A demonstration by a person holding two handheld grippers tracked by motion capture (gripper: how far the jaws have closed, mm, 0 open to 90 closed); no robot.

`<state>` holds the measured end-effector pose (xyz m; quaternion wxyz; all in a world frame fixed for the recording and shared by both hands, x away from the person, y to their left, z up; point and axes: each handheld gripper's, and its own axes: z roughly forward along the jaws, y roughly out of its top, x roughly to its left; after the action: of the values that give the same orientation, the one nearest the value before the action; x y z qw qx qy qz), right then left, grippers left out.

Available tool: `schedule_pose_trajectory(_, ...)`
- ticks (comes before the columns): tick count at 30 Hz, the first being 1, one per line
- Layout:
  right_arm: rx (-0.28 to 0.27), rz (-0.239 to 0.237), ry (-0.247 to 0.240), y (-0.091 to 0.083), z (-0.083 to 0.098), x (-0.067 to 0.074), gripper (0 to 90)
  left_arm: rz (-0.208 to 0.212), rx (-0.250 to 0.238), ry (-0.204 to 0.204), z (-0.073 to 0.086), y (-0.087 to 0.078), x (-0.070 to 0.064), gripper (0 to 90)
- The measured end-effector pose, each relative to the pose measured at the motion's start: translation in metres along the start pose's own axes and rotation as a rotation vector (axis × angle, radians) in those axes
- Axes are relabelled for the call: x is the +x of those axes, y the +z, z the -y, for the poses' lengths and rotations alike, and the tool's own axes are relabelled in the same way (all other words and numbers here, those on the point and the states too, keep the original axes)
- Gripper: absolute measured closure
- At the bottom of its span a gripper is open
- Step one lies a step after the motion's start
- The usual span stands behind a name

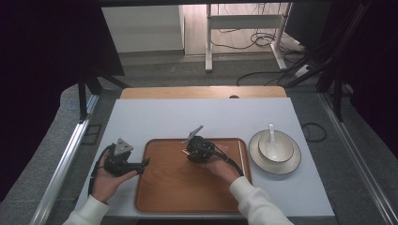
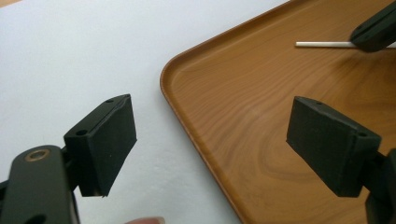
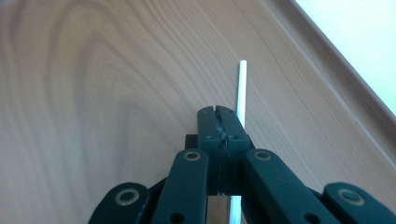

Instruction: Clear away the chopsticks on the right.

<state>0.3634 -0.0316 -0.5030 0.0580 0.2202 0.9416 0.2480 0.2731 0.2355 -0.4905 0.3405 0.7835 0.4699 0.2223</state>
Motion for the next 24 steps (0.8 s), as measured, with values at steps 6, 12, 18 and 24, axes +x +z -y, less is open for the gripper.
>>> schedule_pose_trajectory(6, -0.003, 0.032, 0.023, 0.001, 0.007, -0.004, 89.2, -0.002, 0.003, 0.005, 0.000, 0.000, -0.001, 15.6)
schedule_pose_trajectory(12, 0.016, 0.089, 0.033, -0.004, 0.014, -0.009, 89.2, -0.003, 0.004, 0.008, 0.000, 0.001, -0.002, 15.6)
schedule_pose_trajectory(18, 0.027, 0.111, 0.047, -0.011, 0.021, -0.013, 89.3, -0.002, 0.007, 0.010, 0.000, 0.001, -0.002, 15.7)
schedule_pose_trajectory(24, 0.031, 0.115, 0.056, -0.015, 0.027, -0.015, 89.3, -0.004, 0.010, 0.014, 0.000, 0.002, -0.002, 15.7)
